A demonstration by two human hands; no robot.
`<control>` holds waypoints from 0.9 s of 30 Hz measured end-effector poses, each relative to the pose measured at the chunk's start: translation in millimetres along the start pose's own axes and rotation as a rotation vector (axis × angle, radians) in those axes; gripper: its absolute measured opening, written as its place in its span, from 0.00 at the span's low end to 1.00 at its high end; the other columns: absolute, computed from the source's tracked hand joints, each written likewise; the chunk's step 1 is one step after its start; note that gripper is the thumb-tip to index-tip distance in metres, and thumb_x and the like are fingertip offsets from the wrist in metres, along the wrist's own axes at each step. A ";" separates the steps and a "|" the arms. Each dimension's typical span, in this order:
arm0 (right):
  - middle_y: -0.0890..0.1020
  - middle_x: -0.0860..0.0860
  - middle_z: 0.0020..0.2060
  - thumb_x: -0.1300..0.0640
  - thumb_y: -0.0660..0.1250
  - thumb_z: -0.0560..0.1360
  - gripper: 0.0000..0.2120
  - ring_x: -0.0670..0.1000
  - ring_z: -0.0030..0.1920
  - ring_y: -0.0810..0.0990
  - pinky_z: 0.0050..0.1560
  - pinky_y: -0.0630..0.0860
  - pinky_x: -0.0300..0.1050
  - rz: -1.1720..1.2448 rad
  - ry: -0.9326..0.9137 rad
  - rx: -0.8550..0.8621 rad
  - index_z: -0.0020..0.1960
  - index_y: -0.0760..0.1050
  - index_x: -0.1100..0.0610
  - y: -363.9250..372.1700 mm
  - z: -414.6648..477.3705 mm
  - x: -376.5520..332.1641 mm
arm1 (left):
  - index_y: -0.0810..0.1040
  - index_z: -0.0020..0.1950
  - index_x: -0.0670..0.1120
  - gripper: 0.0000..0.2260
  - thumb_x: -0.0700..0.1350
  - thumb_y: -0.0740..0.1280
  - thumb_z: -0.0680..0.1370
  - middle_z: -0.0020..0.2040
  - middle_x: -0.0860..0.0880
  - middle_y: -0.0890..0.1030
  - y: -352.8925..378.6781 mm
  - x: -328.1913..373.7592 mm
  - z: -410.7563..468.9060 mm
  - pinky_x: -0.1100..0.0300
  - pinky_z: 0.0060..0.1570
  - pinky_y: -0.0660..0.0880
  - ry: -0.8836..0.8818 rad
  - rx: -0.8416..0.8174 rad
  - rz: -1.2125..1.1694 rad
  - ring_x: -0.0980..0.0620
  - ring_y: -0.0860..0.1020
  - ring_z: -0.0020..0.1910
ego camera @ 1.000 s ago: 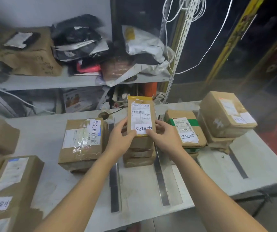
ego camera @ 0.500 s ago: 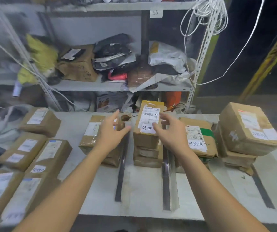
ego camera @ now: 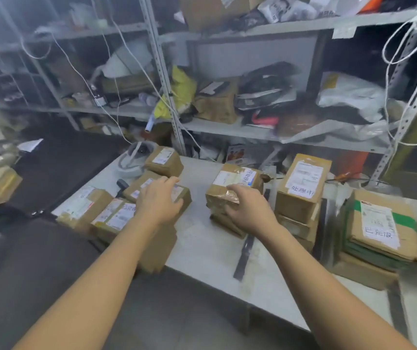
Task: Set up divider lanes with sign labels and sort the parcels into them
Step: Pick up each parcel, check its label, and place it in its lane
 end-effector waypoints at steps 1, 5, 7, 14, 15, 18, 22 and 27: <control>0.78 0.52 0.64 0.52 0.66 0.75 0.24 0.56 0.66 0.74 0.60 0.74 0.51 -0.013 -0.018 -0.014 0.70 0.71 0.52 8.9 2.3 -10.6 | 0.67 0.74 0.54 0.25 0.54 0.66 0.77 0.68 0.52 0.73 -2.6 -13.1 -4.1 0.50 0.59 0.71 -0.006 -0.012 0.012 0.47 0.72 0.66; 0.78 0.50 0.65 0.51 0.65 0.75 0.24 0.54 0.64 0.74 0.58 0.74 0.50 -0.102 -0.073 -0.055 0.71 0.70 0.50 41.9 14.4 -49.5 | 0.65 0.75 0.54 0.27 0.54 0.66 0.78 0.69 0.52 0.72 -10.8 -64.7 -13.2 0.51 0.56 0.73 -0.033 -0.010 0.049 0.47 0.72 0.66; 0.77 0.51 0.65 0.50 0.65 0.76 0.26 0.54 0.64 0.75 0.60 0.74 0.51 -0.136 -0.073 -0.072 0.73 0.68 0.50 55.9 22.5 -68.4 | 0.64 0.76 0.54 0.27 0.54 0.66 0.78 0.69 0.52 0.72 -12.3 -92.2 -13.8 0.52 0.56 0.73 -0.039 0.013 0.046 0.48 0.72 0.66; 0.77 0.50 0.61 0.47 0.64 0.78 0.21 0.54 0.61 0.76 0.54 0.77 0.52 -0.199 -0.004 -0.074 0.70 0.69 0.49 107.9 47.8 -136.5 | 0.65 0.75 0.52 0.26 0.53 0.66 0.78 0.67 0.50 0.74 -13.4 -194.3 7.9 0.51 0.54 0.73 -0.055 0.033 -0.064 0.47 0.73 0.63; 0.77 0.50 0.60 0.47 0.64 0.78 0.21 0.54 0.60 0.76 0.53 0.77 0.53 -0.206 0.013 -0.078 0.70 0.69 0.49 116.0 51.2 -143.8 | 0.65 0.75 0.52 0.26 0.53 0.67 0.78 0.66 0.51 0.75 -11.6 -205.2 12.4 0.51 0.53 0.74 -0.051 0.032 -0.076 0.47 0.74 0.62; 0.78 0.49 0.60 0.47 0.64 0.78 0.21 0.54 0.60 0.76 0.52 0.76 0.51 -0.199 0.069 -0.070 0.70 0.69 0.48 136.3 60.2 -157.1 | 0.66 0.75 0.52 0.27 0.53 0.67 0.77 0.65 0.50 0.75 -1.7 -229.8 26.2 0.50 0.52 0.75 -0.016 0.012 -0.109 0.47 0.74 0.62; 0.77 0.48 0.66 0.46 0.64 0.78 0.23 0.52 0.66 0.74 0.56 0.75 0.51 -0.154 0.156 -0.066 0.72 0.69 0.48 154.4 71.7 -158.8 | 0.65 0.76 0.52 0.26 0.53 0.66 0.78 0.70 0.50 0.72 16.1 -248.7 48.3 0.48 0.58 0.74 0.013 -0.047 -0.163 0.46 0.73 0.65; 0.78 0.49 0.65 0.48 0.67 0.76 0.24 0.51 0.65 0.75 0.59 0.76 0.50 -0.059 0.263 -0.066 0.71 0.70 0.49 177.3 104.0 -135.2 | 0.66 0.76 0.51 0.26 0.49 0.67 0.78 0.72 0.51 0.71 49.8 -251.2 93.3 0.50 0.60 0.74 0.048 -0.155 -0.306 0.47 0.72 0.67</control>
Point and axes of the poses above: each hand's wrist, its own z-axis towards the middle knuckle, its own y-axis out of the palm, x = y × z, the point moved 3 cm from there along z, towards the middle knuckle
